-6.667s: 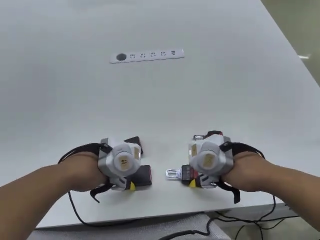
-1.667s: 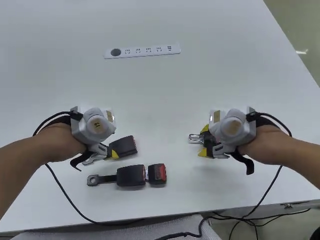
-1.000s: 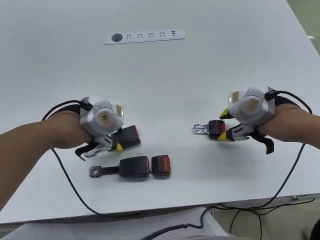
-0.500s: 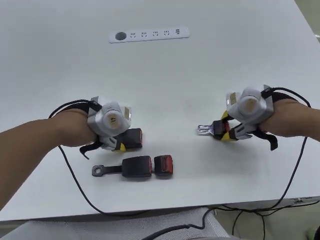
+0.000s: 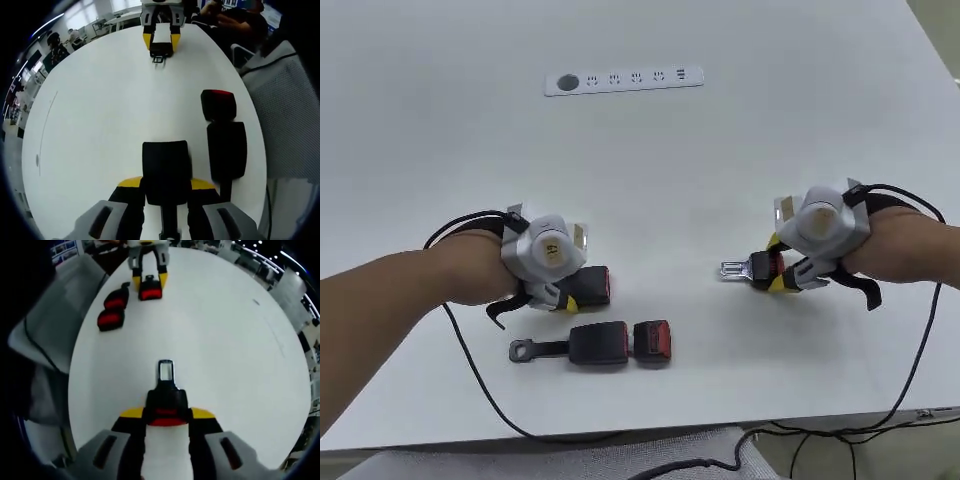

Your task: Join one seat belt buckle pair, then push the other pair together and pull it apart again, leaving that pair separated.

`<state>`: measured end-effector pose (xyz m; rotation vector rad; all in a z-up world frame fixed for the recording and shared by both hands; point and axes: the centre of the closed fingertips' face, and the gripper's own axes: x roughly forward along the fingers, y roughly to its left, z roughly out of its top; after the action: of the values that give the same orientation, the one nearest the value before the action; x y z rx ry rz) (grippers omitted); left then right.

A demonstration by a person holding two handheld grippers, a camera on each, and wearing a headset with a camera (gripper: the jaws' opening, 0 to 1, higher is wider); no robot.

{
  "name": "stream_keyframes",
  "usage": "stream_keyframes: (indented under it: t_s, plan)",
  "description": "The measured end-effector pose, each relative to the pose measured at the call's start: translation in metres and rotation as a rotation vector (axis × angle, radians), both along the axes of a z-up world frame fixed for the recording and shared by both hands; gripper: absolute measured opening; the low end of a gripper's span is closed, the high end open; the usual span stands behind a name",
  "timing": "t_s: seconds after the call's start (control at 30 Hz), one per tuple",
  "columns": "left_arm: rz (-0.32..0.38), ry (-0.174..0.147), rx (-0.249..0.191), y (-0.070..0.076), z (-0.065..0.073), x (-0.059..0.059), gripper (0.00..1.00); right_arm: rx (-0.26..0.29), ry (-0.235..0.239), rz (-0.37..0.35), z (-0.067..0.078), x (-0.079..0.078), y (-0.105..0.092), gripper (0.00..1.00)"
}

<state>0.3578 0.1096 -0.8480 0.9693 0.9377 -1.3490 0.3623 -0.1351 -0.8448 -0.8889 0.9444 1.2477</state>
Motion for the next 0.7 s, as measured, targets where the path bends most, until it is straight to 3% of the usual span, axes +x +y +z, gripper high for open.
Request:
stream_keyframes:
  t_s: [0.7]
  plan:
    - [0.014,0.011,0.016,0.003,-0.007,0.002,0.33,0.125,-0.014,0.019,-0.004,-0.007,0.096,0.32]
